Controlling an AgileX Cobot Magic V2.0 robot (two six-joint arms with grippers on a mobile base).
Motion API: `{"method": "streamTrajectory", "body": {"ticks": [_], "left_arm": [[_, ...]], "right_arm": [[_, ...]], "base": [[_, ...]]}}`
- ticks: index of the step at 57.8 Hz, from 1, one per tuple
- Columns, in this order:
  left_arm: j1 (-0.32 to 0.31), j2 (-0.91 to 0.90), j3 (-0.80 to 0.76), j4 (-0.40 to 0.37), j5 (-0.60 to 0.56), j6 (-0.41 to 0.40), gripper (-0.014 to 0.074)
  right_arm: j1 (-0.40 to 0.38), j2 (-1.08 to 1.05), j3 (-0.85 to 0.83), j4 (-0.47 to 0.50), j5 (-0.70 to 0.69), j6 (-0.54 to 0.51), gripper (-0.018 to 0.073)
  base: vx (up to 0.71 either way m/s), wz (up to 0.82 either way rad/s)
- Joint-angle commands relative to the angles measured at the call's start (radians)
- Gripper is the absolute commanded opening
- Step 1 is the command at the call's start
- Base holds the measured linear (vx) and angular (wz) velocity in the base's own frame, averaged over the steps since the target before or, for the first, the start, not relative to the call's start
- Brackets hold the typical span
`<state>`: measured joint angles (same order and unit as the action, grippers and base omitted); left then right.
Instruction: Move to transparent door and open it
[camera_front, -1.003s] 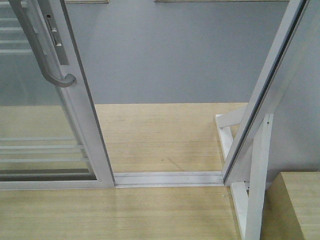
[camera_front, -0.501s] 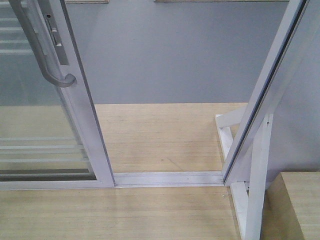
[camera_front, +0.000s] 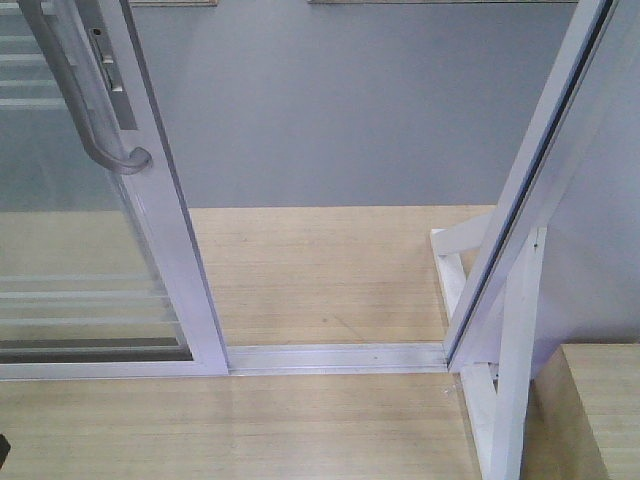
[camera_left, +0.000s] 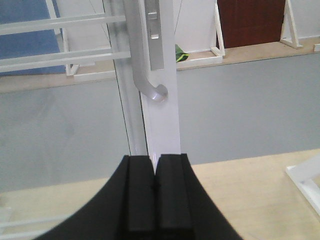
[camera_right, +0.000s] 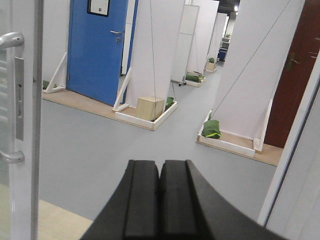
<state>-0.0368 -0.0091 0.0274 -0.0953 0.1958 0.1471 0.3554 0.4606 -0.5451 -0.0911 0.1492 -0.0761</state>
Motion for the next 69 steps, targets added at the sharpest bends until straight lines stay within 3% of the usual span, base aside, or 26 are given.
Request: {"method": "streamTrajectory", "body": {"ticks": [1, 58, 69], "left_arm": [[-0.005, -0.016, 0.030, -0.020, -0.124, -0.017, 0.0000], [-0.005, -0.015, 0.030, -0.020, -0.125, -0.017, 0.0000], [-0.005, -0.015, 0.030, -0.020, -0.125, -0.017, 0.0000]], "right_arm": [[-0.004, 0.004, -0.028, -0.005, -0.086, -0.002, 0.0000], [-0.004, 0.004, -0.028, -0.005, -0.087, -0.002, 0.0000], [-0.004, 0.012, -0.002, 0.102, -0.109, -0.047, 0.0000]], "base": [[0.00, 0.00], [0.00, 0.00], [0.00, 0.00]]}}
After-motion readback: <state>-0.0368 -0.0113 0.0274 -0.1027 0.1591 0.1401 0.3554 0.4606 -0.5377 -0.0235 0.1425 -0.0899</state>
